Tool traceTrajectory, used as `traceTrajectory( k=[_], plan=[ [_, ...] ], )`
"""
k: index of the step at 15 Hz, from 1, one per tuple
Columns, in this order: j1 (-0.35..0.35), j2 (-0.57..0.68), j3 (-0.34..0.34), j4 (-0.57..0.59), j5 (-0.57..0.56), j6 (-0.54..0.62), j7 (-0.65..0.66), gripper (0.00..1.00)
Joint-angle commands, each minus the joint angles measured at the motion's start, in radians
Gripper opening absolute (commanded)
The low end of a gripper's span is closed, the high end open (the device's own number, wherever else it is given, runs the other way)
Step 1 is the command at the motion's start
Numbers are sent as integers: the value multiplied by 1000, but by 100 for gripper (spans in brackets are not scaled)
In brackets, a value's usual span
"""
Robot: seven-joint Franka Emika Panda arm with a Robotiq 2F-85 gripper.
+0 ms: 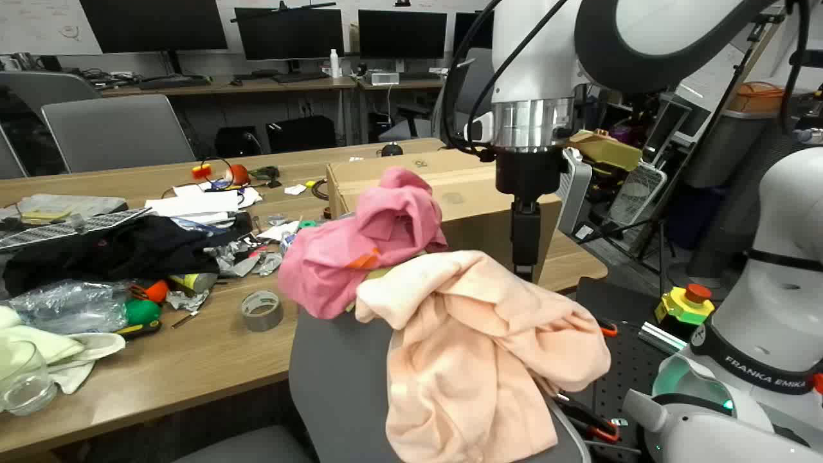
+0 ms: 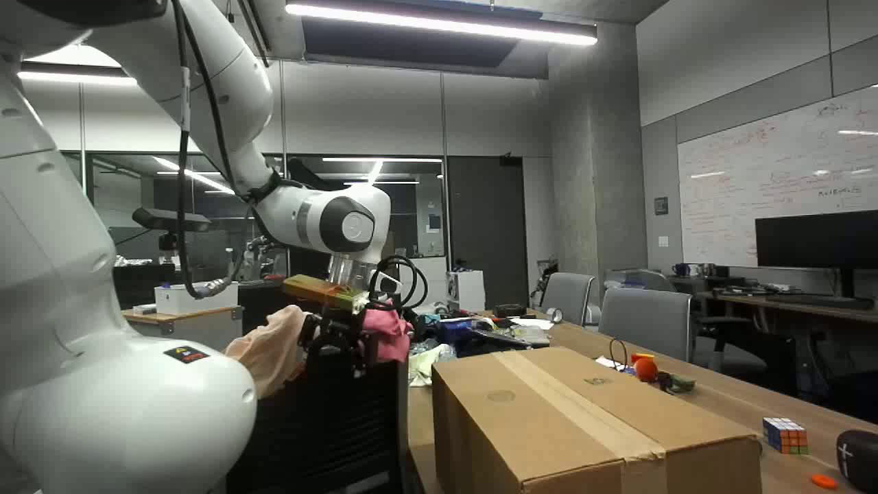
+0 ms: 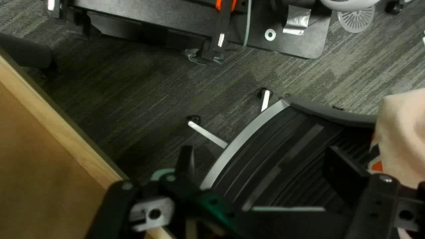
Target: Move the clothes on the chair headrest to the box
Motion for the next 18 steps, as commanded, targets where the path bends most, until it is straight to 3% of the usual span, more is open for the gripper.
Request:
traceTrajectory(
  k=[1,9,14,18],
  plan=[
    [-13,-1,13,4,5,-4,-4,100],
    [-7,7,29,22,-22,-30,-10,100],
    [-19,-93,95,29,-135,-64,81,100],
    [-9,-140,111,50,-174,-117,111,100]
  ],
)
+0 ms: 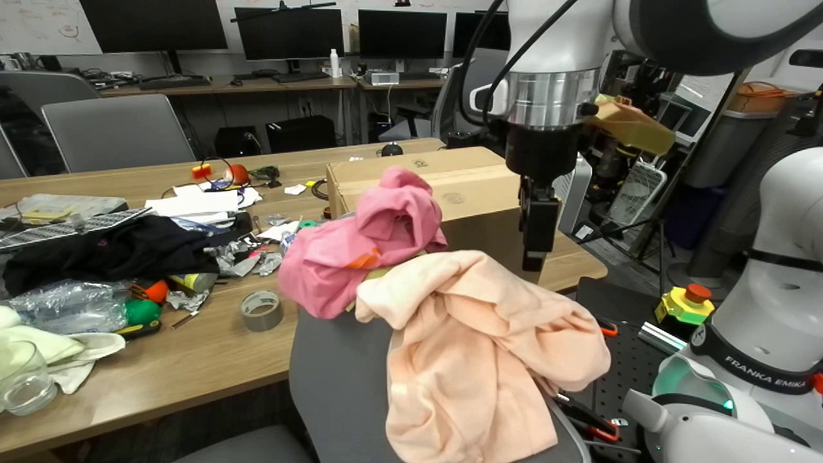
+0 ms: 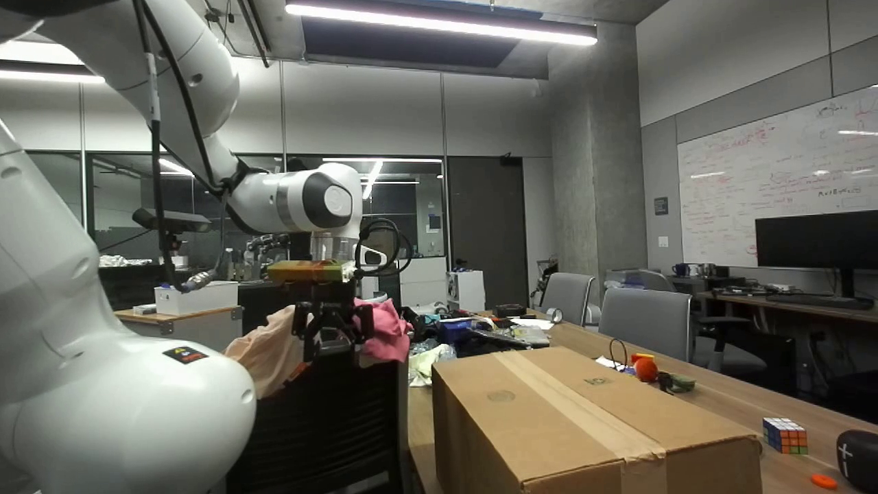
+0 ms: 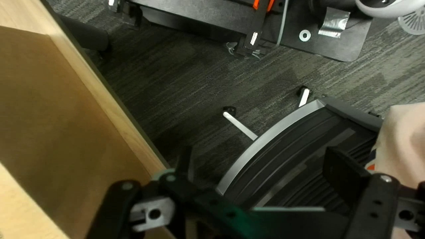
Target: Move the clothes on the chair headrest to the box
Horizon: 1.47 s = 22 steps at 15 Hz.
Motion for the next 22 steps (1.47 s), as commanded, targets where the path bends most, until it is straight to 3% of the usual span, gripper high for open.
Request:
traceTrajectory(
  k=[1,4,11,17,22],
  plan=[
    [4,-64,13,22,-19,-66,-1,100],
    [74,-102,-27,18,48,-73,-168,100],
    [204,-116,-75,62,215,-92,-423,100],
    [232,-71,-16,84,324,-4,-395,100],
    [241,25,66,107,321,84,-347,100]
  ],
)
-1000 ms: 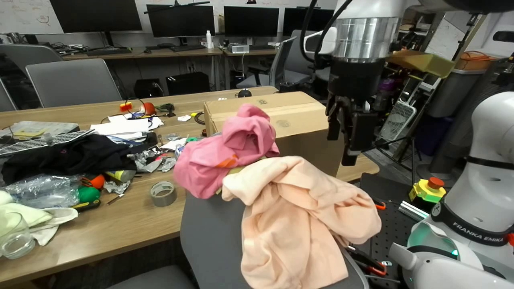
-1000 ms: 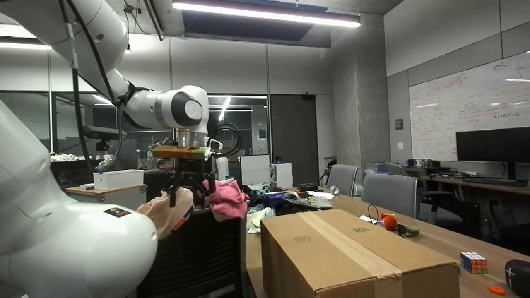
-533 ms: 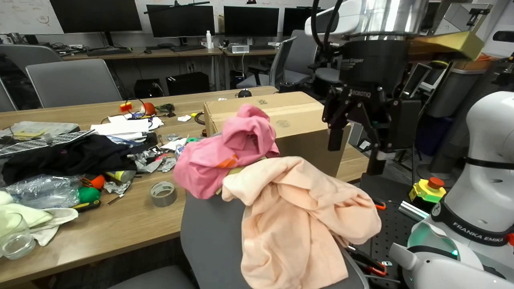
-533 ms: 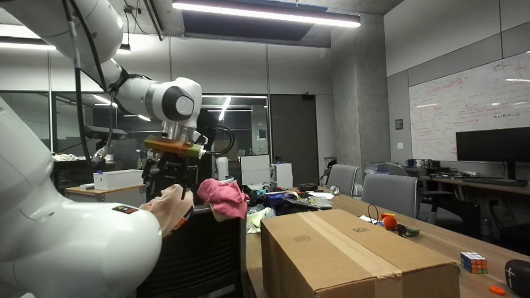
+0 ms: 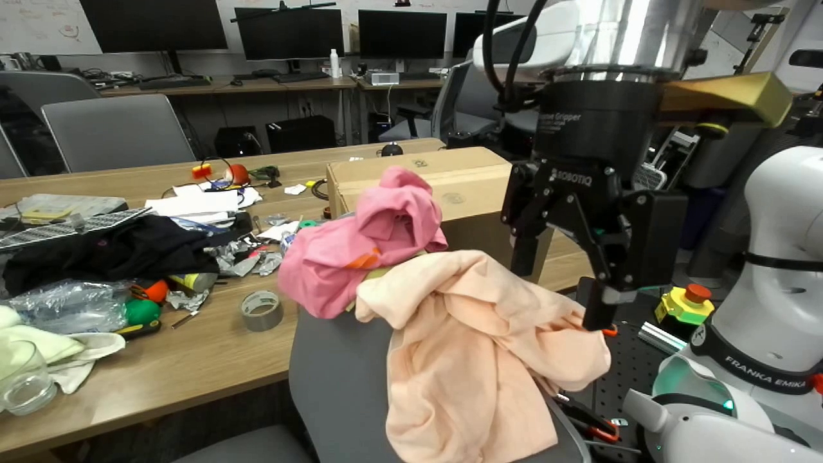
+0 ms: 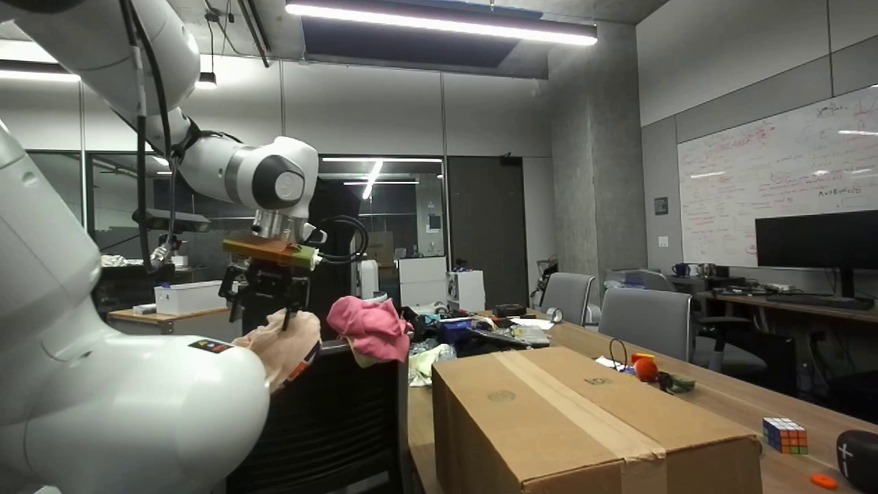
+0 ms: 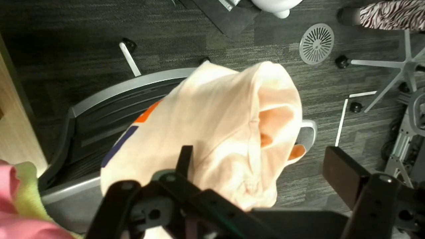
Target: Move the clothes on the chair headrest to the box
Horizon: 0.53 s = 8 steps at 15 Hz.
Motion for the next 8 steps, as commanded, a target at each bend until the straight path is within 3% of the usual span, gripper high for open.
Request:
traceTrajectory(
  k=[1,8],
  plan=[
    [13,91,55,53,4,61,50,100],
    [-13,178,152,87,-109,138,183,100]
  ],
)
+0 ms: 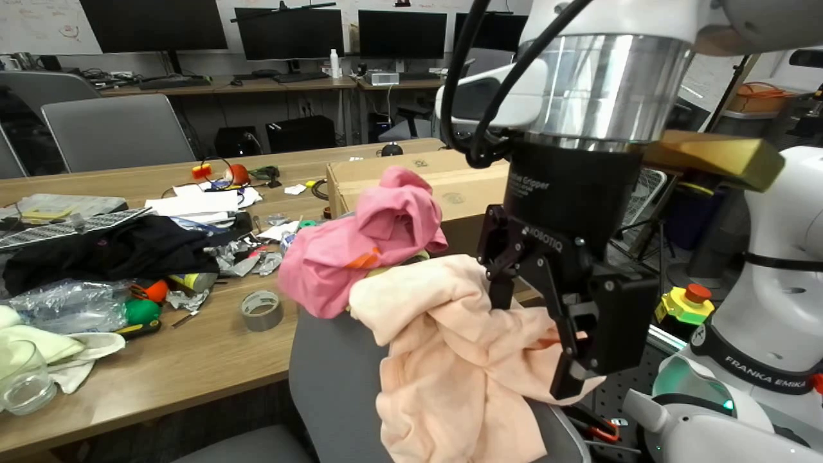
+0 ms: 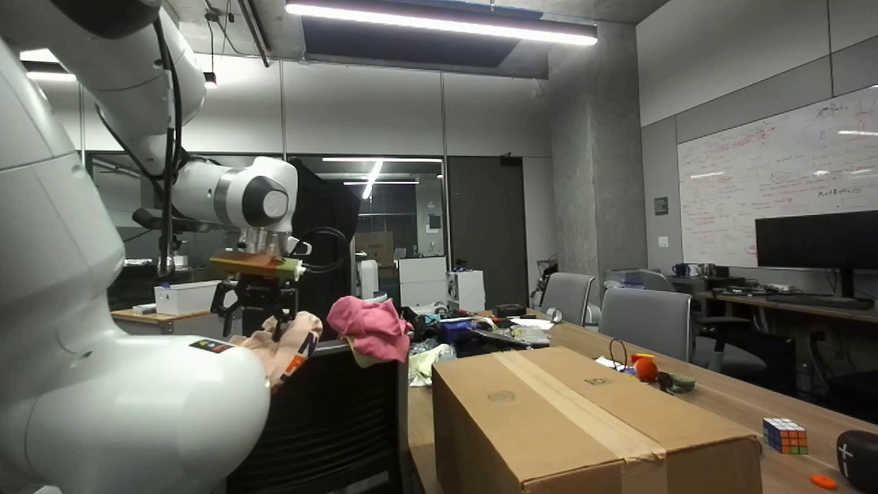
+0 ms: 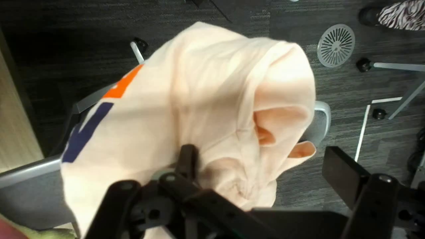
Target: Move the clothes on the chair headrest to the box
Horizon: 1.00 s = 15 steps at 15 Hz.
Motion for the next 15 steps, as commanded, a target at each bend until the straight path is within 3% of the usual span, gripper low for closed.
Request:
traceTrajectory(
  k=[1,7,8,15],
  plan=[
    [-25,55,53,46,-113,27,113,100],
    [-64,125,102,79,-333,-16,279,100],
    [-61,132,102,87,-346,-25,282,78],
    [-52,117,94,105,-378,-34,279,27]
  ],
)
